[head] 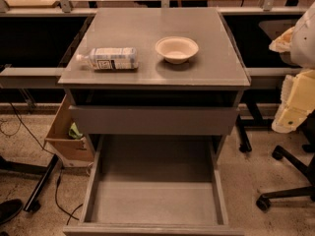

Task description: Place blue plastic bottle into middle drawer

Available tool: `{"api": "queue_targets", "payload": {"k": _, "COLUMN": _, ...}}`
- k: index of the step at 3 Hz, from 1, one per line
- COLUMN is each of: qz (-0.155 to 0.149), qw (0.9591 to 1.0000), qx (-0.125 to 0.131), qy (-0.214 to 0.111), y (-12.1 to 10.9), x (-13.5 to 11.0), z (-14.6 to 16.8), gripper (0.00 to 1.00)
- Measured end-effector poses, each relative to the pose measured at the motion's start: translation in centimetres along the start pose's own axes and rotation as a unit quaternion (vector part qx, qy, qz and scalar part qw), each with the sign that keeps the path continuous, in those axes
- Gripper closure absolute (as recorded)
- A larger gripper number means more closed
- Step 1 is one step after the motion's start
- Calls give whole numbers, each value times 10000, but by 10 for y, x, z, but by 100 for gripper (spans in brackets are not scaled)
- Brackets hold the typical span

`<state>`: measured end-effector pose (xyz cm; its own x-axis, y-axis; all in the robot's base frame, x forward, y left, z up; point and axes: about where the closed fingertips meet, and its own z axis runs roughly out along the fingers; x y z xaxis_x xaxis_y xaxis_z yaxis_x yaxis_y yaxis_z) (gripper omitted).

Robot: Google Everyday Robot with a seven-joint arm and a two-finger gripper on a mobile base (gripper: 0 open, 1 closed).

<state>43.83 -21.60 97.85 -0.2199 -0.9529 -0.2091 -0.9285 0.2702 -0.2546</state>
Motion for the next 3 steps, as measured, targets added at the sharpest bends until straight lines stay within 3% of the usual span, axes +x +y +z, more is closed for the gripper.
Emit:
{"api": "queue_targets", "payload": {"k": 1, "qz": 0, "qw": 10000, "qx": 1, "qy": -1, "y": 0, "x": 0, "z": 0, "gripper": 0}}
{"api": "queue_targets", "payload": {"k": 2, "qz": 132, "qw": 9989, "qx": 107, "qy": -432, "y": -14, "x": -25, "z": 7, "gripper": 0}}
{"api": "queue_targets", "payload": {"k": 3, "qz": 285, "qw": 9923, "qx": 214, "qy": -1190, "y": -45, "x": -81, "z": 21, "gripper": 0}}
